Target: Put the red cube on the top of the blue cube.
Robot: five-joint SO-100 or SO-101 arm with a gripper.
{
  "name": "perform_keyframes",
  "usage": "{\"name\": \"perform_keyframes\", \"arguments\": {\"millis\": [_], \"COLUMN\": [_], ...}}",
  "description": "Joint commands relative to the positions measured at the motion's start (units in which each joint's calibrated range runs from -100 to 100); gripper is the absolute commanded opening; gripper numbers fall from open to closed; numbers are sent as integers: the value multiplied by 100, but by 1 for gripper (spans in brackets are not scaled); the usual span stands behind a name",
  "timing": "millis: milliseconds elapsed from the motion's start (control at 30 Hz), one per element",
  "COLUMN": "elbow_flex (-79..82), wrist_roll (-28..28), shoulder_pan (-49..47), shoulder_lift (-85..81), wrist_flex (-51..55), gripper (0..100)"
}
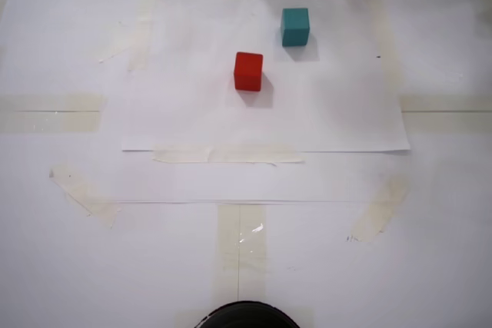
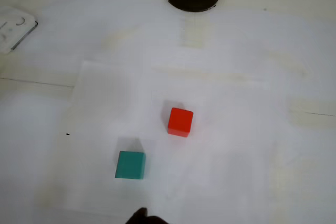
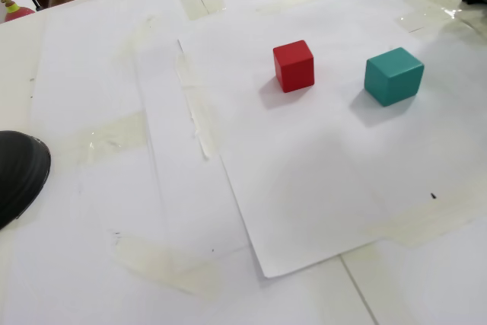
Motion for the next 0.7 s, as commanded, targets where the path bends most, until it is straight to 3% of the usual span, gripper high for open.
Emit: {"name": "perform_keyframes", "arguments": {"millis": [0,667], "elbow_flex": [-1257,-939], "wrist_roll": [73,278], "shoulder_pan": [-46,-129], "shoulder_lift": [1316,4003], "wrist_flex": [39,-1780], "gripper": [0,1]}}
